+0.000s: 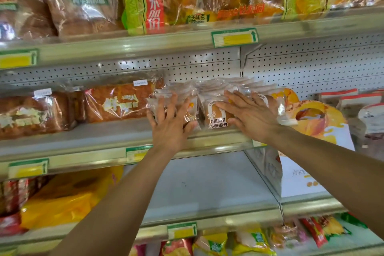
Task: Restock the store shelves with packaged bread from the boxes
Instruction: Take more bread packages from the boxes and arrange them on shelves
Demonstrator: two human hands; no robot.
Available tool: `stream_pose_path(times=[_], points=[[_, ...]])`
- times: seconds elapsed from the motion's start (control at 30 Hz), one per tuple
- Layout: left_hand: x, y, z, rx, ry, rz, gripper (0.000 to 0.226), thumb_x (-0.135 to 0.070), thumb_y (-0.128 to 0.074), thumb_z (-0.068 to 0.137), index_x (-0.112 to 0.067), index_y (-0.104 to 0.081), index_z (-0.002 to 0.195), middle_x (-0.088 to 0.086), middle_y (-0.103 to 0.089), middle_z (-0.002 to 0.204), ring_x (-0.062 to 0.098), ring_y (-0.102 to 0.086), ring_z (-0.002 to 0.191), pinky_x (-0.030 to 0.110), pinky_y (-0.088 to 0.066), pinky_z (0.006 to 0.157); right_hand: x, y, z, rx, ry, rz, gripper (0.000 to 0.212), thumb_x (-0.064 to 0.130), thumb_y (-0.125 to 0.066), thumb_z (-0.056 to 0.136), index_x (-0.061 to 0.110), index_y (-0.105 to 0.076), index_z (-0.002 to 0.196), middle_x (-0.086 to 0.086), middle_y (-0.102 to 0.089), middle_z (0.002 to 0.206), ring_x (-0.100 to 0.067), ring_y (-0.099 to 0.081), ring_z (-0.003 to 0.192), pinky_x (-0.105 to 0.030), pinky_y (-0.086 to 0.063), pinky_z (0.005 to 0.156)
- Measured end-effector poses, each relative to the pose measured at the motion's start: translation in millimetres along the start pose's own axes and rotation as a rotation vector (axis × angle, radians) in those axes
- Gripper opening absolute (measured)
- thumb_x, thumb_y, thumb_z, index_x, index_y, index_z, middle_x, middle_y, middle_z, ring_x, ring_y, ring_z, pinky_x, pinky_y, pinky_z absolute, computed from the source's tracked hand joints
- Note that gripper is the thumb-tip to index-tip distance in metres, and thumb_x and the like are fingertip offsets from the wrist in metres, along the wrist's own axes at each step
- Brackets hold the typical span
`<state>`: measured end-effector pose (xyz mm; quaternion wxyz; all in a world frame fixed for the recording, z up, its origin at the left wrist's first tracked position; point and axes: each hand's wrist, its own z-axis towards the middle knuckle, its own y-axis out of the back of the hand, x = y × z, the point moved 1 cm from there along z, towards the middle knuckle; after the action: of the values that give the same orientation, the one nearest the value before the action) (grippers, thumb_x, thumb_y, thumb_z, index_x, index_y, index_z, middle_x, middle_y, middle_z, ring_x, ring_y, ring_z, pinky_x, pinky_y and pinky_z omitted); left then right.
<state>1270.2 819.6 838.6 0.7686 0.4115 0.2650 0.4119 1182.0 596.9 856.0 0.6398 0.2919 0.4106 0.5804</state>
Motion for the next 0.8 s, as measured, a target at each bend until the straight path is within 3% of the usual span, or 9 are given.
stream_pose_path(times=[0.2,0.37,0.43,0.5,0.57,0.6,0.7,0.8], points=[[-4.0,7.9,-3.0,0.024,-0.009,-0.015,0.07,-0.069,-0.028,0.095,-0.047,0.003,0.154,-0.01,0.018,0.164,0.025,0.024,0.149,0.066,0.011,0.115,20.6,10.1,-5.8,-0.045,-0.037,0.095,0.057,0.034,-0.044,0.101,0.037,-0.02,0.153,0.001,-0.009,0.164,-0.022,-0.01,0.15,-0.047,-0.003,0.12],[-4.5,17.0,-11.7,-0.124,-0.101,-0.162,0.068,-0.062,-0.035,0.097,-0.039,-0.012,0.156,-0.009,0.008,0.166,0.018,0.018,0.151,0.055,0.01,0.12,41.3,17.3,-10.9,-0.18,0.005,0.171,0.046,0.035,-0.048,0.097,0.023,-0.049,0.141,-0.007,-0.041,0.149,-0.029,-0.039,0.135,-0.048,-0.029,0.11],[-4.4,21.9,-20.9,-0.194,-0.118,-0.287,0.063,-0.055,-0.043,0.098,-0.033,-0.026,0.155,-0.007,-0.004,0.166,0.015,0.011,0.152,0.046,0.003,0.123,48.0,20.6,-11.3,-0.217,0.003,0.213,0.045,0.039,-0.044,0.093,0.021,-0.057,0.133,-0.007,-0.05,0.138,-0.029,-0.049,0.125,-0.048,-0.037,0.102],[-4.1,26.9,-33.8,-0.261,-0.097,-0.441,0.055,-0.047,-0.051,0.099,-0.027,-0.041,0.149,-0.004,-0.019,0.163,0.014,-0.002,0.152,0.028,-0.003,0.122,54.7,23.2,-15.0,-0.261,0.001,0.268,0.045,0.042,-0.04,0.093,0.022,-0.061,0.127,-0.004,-0.053,0.13,-0.026,-0.055,0.115,-0.047,-0.042,0.095],[-6.2,33.0,-49.3,-0.321,-0.056,-0.604,0.044,-0.038,-0.057,0.098,-0.022,-0.054,0.139,-0.002,-0.038,0.153,0.012,-0.023,0.146,0.008,-0.011,0.112,61.4,24.1,-21.9,-0.309,-0.002,0.344,0.043,0.043,-0.039,0.093,0.023,-0.063,0.123,-0.001,-0.056,0.122,-0.024,-0.06,0.102,-0.042,-0.047,0.086],[-9.1,37.2,-57.3,-0.348,-0.038,-0.683,0.038,-0.034,-0.059,0.098,-0.022,-0.058,0.133,-0.003,-0.046,0.145,0.009,-0.035,0.138,0.005,-0.019,0.107,64.6,24.0,-25.7,-0.315,0.007,0.38,0.041,0.043,-0.039,0.094,0.024,-0.064,0.121,0.001,-0.056,0.119,-0.022,-0.061,0.097,-0.041,-0.05,0.081],[-22.1,49.8,-81.9,-0.383,0.069,-0.93,0.02,-0.022,-0.061,0.097,-0.025,-0.066,0.116,-0.007,-0.062,0.116,-0.002,-0.058,0.104,0.009,-0.045,0.084,76.5,25.3,-36.9,-0.306,0.057,0.511,0.039,0.045,-0.036,0.095,0.025,-0.063,0.114,0.004,-0.055,0.11,-0.015,-0.058,0.083,-0.043,-0.054,0.069],[-29.8,56.0,-106.7,-0.359,0.297,-1.171,0.013,-0.017,-0.06,0.098,-0.026,-0.069,0.103,-0.008,-0.07,0.098,0.011,-0.068,0.086,0.027,-0.055,0.076,89.1,28.1,-49.0,-0.322,0.098,0.6,0.034,0.042,-0.039,0.096,0.025,-0.065,0.108,0.006,-0.061,0.101,-0.01,-0.057,0.071,-0.037,-0.052,0.062]])
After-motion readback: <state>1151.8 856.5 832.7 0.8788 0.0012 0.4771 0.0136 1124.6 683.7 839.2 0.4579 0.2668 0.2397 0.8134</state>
